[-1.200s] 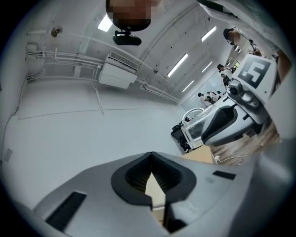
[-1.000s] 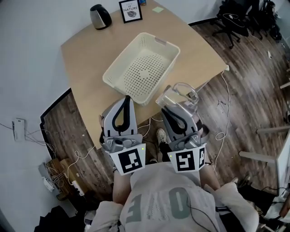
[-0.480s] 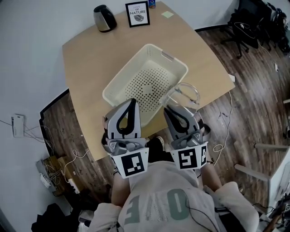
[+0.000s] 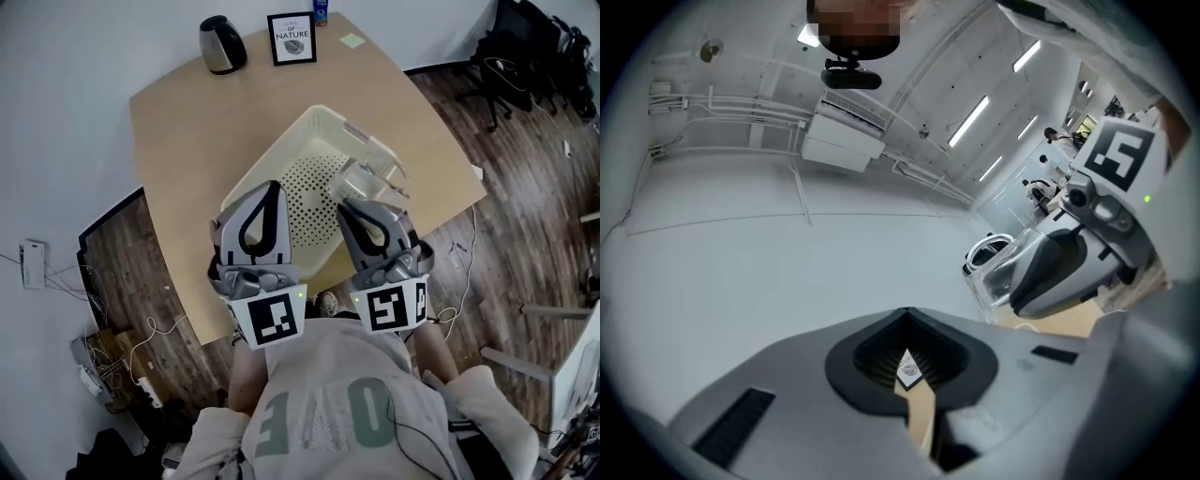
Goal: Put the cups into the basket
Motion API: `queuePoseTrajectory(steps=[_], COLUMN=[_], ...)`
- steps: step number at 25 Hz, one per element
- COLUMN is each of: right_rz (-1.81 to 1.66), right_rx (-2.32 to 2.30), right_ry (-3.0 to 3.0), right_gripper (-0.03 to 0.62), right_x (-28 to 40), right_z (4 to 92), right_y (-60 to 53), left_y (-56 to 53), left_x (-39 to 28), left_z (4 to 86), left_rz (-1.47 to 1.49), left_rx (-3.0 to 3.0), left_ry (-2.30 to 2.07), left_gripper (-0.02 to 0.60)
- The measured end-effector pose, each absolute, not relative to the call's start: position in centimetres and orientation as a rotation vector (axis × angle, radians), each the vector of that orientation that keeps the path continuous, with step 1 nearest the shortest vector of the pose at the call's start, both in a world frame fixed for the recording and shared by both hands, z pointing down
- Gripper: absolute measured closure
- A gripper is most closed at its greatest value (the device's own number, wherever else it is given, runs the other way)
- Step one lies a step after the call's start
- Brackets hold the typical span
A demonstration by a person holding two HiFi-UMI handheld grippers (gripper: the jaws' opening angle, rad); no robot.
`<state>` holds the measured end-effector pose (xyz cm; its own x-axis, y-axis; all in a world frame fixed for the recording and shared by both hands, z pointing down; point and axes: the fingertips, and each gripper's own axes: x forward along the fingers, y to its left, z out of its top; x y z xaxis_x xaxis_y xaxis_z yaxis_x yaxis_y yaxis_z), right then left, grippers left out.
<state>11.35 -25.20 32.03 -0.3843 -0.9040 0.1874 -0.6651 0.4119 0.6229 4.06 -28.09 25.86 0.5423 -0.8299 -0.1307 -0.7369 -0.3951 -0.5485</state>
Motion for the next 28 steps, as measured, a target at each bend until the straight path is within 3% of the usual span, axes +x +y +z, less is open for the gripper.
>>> queuePoseTrajectory(steps=[17, 28], right_rz=[-0.650, -0.490], right_rx=[0.938, 0.588], right_ry=[-2.052, -1.938], right_gripper=[0.569, 0.569], right_x=[9.6, 8.5], right_z=[37.9, 45.7], right_y=[-31.1, -34.2], left_y=[-31.6, -33.9], left_x=[2.8, 1.3], left_z=[29.0, 30.3], left_rz=[-0.214, -0.249], left_rx=[-2.270, -2.288], left_ry=[1.346, 1.396], left_gripper=[0.577, 0.577])
